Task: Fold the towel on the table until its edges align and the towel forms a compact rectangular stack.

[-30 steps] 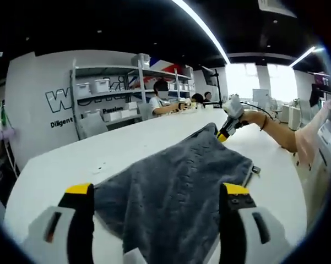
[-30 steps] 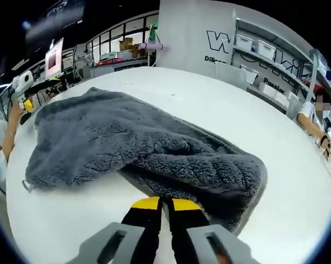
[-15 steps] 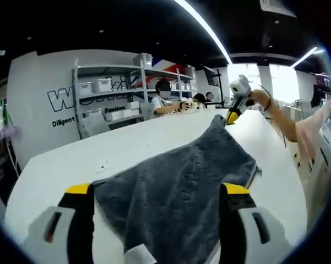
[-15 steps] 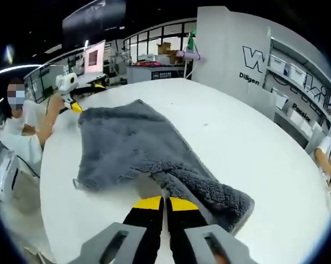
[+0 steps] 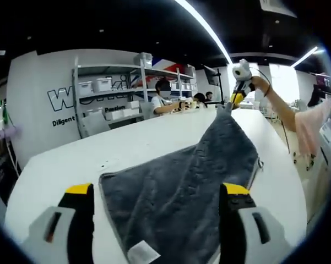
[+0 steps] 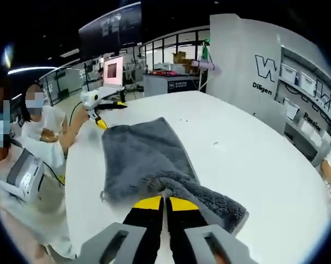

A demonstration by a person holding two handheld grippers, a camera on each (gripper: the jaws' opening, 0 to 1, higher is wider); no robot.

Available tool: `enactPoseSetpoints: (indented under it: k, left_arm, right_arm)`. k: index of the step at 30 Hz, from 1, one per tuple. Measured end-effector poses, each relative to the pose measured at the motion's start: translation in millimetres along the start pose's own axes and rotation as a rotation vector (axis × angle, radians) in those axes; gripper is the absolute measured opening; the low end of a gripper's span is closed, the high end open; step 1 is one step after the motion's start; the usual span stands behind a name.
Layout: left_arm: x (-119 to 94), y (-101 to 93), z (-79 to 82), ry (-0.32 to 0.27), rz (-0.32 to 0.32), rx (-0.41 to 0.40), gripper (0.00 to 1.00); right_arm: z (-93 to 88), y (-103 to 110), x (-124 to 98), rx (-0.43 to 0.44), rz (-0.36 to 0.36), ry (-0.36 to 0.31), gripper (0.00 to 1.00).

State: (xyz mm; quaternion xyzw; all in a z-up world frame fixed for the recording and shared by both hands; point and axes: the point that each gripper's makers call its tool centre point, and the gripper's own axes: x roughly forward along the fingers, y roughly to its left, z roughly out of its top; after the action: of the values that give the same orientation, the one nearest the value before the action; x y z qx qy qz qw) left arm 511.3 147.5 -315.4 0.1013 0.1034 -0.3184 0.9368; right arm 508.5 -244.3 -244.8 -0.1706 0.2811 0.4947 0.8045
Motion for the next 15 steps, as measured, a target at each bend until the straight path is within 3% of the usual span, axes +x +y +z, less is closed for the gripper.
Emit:
enactPoseSetpoints:
  k: [3, 11, 15]
  left_arm:
    - [0.0, 0.1, -1.7, 0.009, -0.002, 0.003, 0.99]
    - [-0.5, 0.4, -1.3, 0.007, -0.001, -0.001, 0.99]
    - [-0.6, 1.6, -2.3, 0.011, 0.000, -0.003, 0.99]
  right_arm:
    - [9.6, 5.4, -11.4, -0.003, 0.013, -0.044, 0.02]
    - [27.5, 11.3, -44.1, -0.030, -0.051, -0.132, 0.03]
    - [32.1, 3.1, -66.7, -0.028, -0.129, -0.167, 0.03]
